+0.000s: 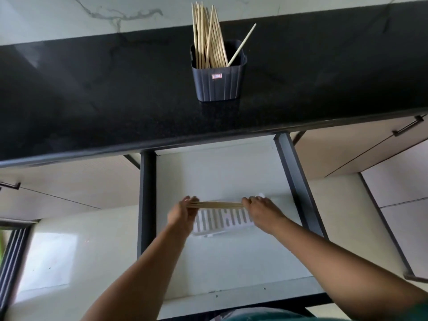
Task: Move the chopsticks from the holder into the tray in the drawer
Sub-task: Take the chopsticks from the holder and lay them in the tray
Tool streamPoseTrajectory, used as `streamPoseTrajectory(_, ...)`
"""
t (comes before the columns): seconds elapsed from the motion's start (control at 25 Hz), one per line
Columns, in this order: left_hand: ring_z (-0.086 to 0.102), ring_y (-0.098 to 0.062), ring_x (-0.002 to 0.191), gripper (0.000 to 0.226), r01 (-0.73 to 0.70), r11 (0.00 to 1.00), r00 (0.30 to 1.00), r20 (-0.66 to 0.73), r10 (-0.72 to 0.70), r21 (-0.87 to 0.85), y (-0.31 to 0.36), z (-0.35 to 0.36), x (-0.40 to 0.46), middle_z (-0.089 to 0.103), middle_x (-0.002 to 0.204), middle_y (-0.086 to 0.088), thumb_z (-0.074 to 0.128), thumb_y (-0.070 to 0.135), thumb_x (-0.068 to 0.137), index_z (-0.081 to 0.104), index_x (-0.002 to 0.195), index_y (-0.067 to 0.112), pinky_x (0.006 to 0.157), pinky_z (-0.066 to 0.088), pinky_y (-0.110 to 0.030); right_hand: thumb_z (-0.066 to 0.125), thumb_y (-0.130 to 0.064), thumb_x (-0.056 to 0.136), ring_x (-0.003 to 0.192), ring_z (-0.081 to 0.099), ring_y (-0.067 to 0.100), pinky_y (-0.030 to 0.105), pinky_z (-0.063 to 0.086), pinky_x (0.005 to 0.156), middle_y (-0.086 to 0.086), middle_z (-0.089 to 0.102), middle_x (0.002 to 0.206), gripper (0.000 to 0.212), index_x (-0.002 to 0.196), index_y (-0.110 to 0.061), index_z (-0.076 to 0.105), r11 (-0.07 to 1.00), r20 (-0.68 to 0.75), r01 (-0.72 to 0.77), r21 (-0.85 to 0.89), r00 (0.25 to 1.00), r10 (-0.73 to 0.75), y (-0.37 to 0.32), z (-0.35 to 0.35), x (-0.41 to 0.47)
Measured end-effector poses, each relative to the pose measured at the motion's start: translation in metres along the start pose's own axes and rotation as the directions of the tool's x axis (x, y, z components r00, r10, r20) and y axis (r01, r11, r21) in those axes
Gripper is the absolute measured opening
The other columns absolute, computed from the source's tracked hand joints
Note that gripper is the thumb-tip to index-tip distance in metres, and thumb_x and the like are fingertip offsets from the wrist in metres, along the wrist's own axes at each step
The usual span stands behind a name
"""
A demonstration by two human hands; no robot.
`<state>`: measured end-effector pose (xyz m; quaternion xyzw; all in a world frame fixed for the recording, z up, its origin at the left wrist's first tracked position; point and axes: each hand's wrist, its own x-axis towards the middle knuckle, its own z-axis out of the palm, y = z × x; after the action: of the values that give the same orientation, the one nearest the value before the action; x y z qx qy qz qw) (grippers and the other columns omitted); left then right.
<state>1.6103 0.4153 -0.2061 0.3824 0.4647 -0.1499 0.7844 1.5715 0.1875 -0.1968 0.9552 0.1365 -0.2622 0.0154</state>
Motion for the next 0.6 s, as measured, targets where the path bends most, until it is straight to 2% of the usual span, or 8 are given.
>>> streamPoseTrajectory(0.08,0.067,-0.02,0.082,0.024,-0.123,0.958,0.973,-0.161,0.168,0.259,0.008,-0.034,0.009,0.068,0.092,-0.013,0.045,-0.001,0.095,0.061,0.112,0.002,0.079,0.057,-0.031,0.056,-0.016,0.089,0.116,0.051,0.03,0.038,0.04,0.097,0.01,0.053,0.125,0.046,0.132,-0.013,0.039,0.997,0.065,0.014,-0.071,0.998,-0.01,0.019,0.009,0.002)
streamPoseTrajectory(0.16,0.066,-0.016,0.083,0.02,-0.171,0.793,0.923,-0.188,0.337,0.584,-0.001,-0.059,0.01,0.07,0.096,-0.006,0.054,0.013,0.094,0.067,0.108,0.011,0.076,0.053,-0.028,0.056,-0.014,0.087,0.119,0.048,0.028,0.035,0.036,0.1,0.008,0.051,0.127,0.05,0.133,-0.013,0.038,0.991,0.057,0.055,-0.121,0.997,-0.048,0.026,0.015,0.006)
streamPoseTrajectory(0.28,0.058,-0.02,0.076,0.029,-0.19,0.509,0.946,0.018,0.324,0.84,-0.026,-0.064,0.008,0.064,0.083,-0.003,0.058,0.045,0.088,0.064,0.089,0.017,0.066,0.043,-0.029,0.043,0.001,0.087,0.115,0.048,0.029,0.036,0.036,0.097,0.012,0.051,0.125,0.045,0.131,-0.01,0.04,0.985,0.061,0.128,-0.117,0.991,-0.121,0.012,0.018,0.017)
streamPoseTrajectory(0.32,0.057,-0.023,0.077,0.032,-0.201,0.366,0.949,0.088,0.301,0.909,-0.033,-0.062,0.009,0.061,0.081,-0.004,0.058,0.047,0.088,0.061,0.087,0.015,0.066,0.042,-0.031,0.041,0.002,0.089,0.117,0.046,0.03,0.037,0.036,0.096,0.013,0.049,0.127,0.044,0.131,-0.009,0.04,0.985,0.089,0.131,-0.117,0.989,-0.121,0.007,0.018,0.021)
streamPoseTrajectory(0.4,0.059,-0.031,0.092,0.025,-0.23,0.082,0.927,0.192,0.322,0.97,-0.044,-0.06,0.012,0.063,0.095,-0.01,0.054,0.03,0.091,0.057,0.104,0.009,0.075,0.044,-0.034,0.043,0.004,0.089,0.12,0.044,0.032,0.039,0.038,0.095,0.015,0.045,0.13,0.047,0.134,-0.009,0.039,0.987,0.163,0.096,-0.127,0.984,-0.074,0.003,0.017,0.028)
streamPoseTrajectory(0.44,0.059,-0.034,0.099,0.025,-0.227,0.03,0.916,0.203,0.347,0.973,-0.046,-0.06,0.014,0.063,0.102,-0.014,0.05,0.02,0.091,0.055,0.111,0.006,0.079,0.044,-0.035,0.044,0.005,0.089,0.121,0.045,0.033,0.04,0.04,0.093,0.015,0.044,0.131,0.048,0.135,-0.009,0.039,0.99,0.194,0.071,-0.123,0.98,-0.046,0.003,0.017,0.03)
streamPoseTrajectory(0.52,0.059,-0.035,0.099,0.024,-0.193,0.047,0.9,0.157,0.406,0.98,-0.043,-0.06,0.014,0.066,0.101,-0.016,0.048,0.01,0.088,0.058,0.109,0.003,0.076,0.043,-0.032,0.048,0.008,0.087,0.117,0.05,0.033,0.037,0.043,0.082,0.014,0.044,0.129,0.047,0.131,-0.009,0.042,0.999,0.224,0.024,-0.046,0.975,-0.013,0.007,0.019,0.031)
streamPoseTrajectory(0.6,0.059,-0.033,0.083,0.011,-0.181,0.031,0.89,0.15,0.43,0.983,-0.04,-0.061,0.015,0.065,0.078,-0.011,0.052,0.01,0.084,0.062,0.081,0.006,0.066,0.04,-0.031,0.048,0.009,0.085,0.11,0.053,0.032,0.034,0.041,0.074,0.011,0.046,0.121,0.043,0.124,-0.007,0.047,0.999,0.235,0.019,0.046,0.972,-0.03,0.011,0.023,0.029)
